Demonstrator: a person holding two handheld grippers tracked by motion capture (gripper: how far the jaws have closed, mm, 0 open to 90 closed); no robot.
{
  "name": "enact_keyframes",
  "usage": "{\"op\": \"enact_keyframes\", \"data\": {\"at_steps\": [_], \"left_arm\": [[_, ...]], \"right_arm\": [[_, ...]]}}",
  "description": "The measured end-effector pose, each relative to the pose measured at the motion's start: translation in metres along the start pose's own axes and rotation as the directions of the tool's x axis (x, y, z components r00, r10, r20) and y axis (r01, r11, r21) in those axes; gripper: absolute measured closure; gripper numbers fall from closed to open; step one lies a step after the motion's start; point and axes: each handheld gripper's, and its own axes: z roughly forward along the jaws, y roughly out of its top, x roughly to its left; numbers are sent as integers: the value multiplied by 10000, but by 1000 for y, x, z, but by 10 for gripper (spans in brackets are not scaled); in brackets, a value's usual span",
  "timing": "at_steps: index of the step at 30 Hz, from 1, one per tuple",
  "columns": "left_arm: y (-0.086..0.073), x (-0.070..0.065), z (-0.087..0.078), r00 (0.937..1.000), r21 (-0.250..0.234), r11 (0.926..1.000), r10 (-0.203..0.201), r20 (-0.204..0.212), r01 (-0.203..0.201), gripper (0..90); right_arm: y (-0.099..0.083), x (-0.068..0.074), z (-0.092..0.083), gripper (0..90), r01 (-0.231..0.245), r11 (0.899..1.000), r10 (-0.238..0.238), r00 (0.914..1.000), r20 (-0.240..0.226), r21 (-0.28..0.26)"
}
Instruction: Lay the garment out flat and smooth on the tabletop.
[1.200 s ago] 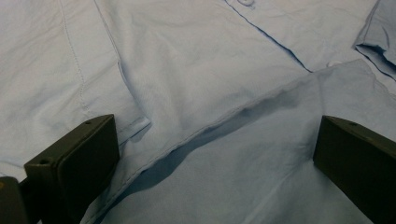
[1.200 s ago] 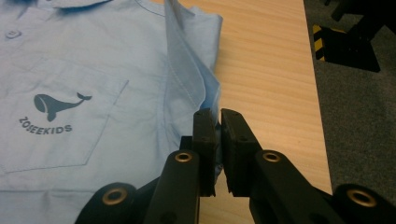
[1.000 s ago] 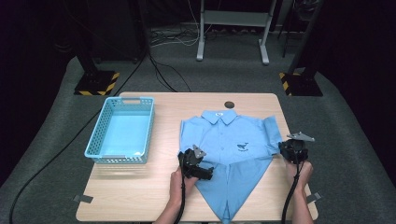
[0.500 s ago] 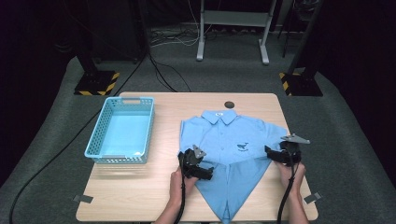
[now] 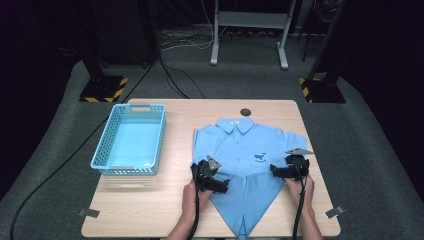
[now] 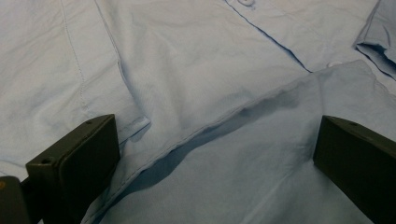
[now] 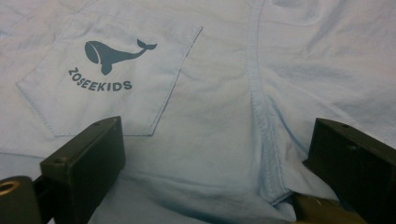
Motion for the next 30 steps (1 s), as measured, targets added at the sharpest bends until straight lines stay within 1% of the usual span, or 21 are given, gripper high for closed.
{"op": "enact_keyframes", "data": {"at_steps": [7,11,16,19,21,24,25,27,30], "left_arm": [[1,-8,1,10000,-5,10000,-1,-74,1,3],[2,-9,2,10000,-23,10000,8,-49,-8,3],[1,-9,0,9999,-22,10000,76,-81,-76,3],[0,-9,-1,9999,-54,9999,102,-90,-102,3],[-1,-10,-2,9998,-67,9998,189,-99,-190,3],[-2,-8,-3,9999,-31,9999,117,-5,-117,3],[-2,-7,-3,10000,-62,10000,31,8,-31,6],[-2,-4,-6,9998,-189,9998,-110,135,113,9],[-1,4,-9,9994,-367,9988,-329,76,332,19]], "right_arm": [[-2,-8,-1,27,-38,10000,38,10000,76,-12],[-3,-13,-2,26,-63,10000,63,9999,81,-13],[-5,-12,-3,17,-222,9997,225,9994,253,-130],[-5,-11,-2,4,-201,9998,203,9995,232,-95],[-5,-11,-2,0,-160,9998,161,9997,197,-77],[-5,-11,-2,0,-133,9999,134,9998,166,-75],[-5,-11,-2,0,-127,9999,128,9998,154,-75],[-4,-11,-2,0,-104,9999,105,9999,131,-77],[-4,-11,-2,0,-93,9999,94,9999,109,-74]]}}
